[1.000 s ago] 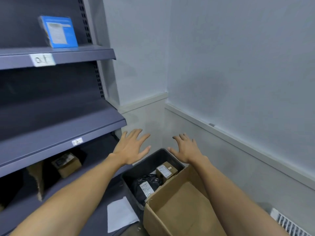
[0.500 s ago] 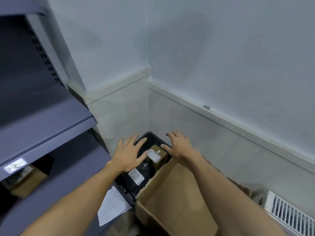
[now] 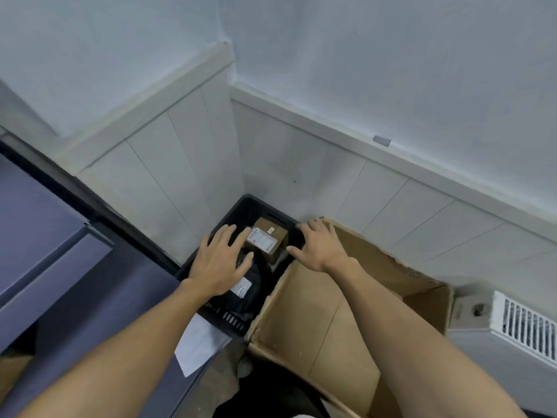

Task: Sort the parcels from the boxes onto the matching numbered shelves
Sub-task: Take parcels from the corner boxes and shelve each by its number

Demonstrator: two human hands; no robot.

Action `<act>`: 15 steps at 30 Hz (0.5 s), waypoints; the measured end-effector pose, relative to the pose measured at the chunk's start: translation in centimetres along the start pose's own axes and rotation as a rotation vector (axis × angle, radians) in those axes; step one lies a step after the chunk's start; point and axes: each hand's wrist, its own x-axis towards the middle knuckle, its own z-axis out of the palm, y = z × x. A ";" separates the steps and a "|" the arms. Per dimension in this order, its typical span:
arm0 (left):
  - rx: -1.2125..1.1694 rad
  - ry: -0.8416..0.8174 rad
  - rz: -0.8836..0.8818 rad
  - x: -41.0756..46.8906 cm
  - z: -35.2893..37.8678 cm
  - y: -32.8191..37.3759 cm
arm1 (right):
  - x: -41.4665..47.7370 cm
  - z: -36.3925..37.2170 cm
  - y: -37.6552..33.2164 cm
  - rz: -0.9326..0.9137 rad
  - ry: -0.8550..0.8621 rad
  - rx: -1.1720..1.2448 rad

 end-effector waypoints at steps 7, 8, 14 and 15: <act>-0.055 -0.071 -0.067 1.7 4.4 0.6 | 3.9 4.6 1.7 -0.030 -0.109 0.021; -0.060 -0.081 -0.078 1.8 5.2 0.7 | 4.6 5.3 2.0 -0.035 -0.122 0.029; -0.094 -0.169 -0.133 4.0 11.2 0.4 | 10.1 9.8 4.2 -0.096 -0.186 0.042; -0.106 -0.175 -0.145 4.6 12.6 0.2 | 11.4 10.6 4.6 -0.103 -0.195 0.040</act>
